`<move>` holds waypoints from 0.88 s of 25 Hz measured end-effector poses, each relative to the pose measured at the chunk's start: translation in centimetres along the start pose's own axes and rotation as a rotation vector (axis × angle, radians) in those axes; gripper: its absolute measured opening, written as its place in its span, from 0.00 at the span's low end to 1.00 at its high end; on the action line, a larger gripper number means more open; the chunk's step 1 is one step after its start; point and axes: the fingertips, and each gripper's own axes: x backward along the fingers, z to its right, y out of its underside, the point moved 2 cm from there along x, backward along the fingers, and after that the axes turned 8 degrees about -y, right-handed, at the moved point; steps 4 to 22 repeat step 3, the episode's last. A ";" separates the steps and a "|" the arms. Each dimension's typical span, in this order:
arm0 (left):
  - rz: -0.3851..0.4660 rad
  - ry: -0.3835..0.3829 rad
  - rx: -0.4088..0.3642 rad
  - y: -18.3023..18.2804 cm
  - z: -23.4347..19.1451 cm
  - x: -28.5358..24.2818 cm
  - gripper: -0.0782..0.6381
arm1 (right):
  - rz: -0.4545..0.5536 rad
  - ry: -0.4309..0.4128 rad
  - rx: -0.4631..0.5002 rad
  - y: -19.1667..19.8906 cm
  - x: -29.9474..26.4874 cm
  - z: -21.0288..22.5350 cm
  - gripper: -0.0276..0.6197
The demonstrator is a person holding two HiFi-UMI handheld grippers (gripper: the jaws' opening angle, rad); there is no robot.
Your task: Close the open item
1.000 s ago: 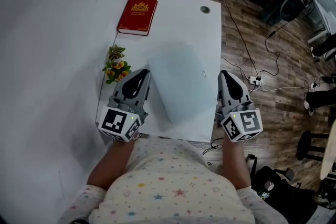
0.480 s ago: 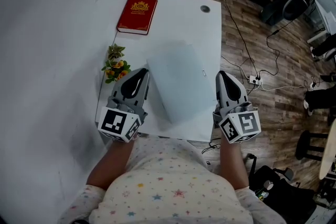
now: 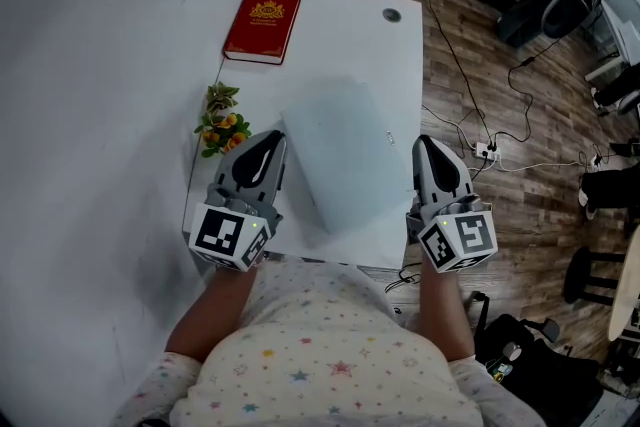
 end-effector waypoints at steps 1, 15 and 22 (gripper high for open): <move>0.000 0.000 0.000 0.0 0.0 0.0 0.15 | 0.002 0.000 0.000 0.0 0.0 0.0 0.05; 0.000 0.000 0.001 0.1 -0.1 0.0 0.15 | 0.005 0.001 -0.002 0.0 -0.1 0.0 0.05; 0.000 0.000 0.001 0.1 -0.1 0.0 0.15 | 0.005 0.001 -0.002 0.0 -0.1 0.0 0.05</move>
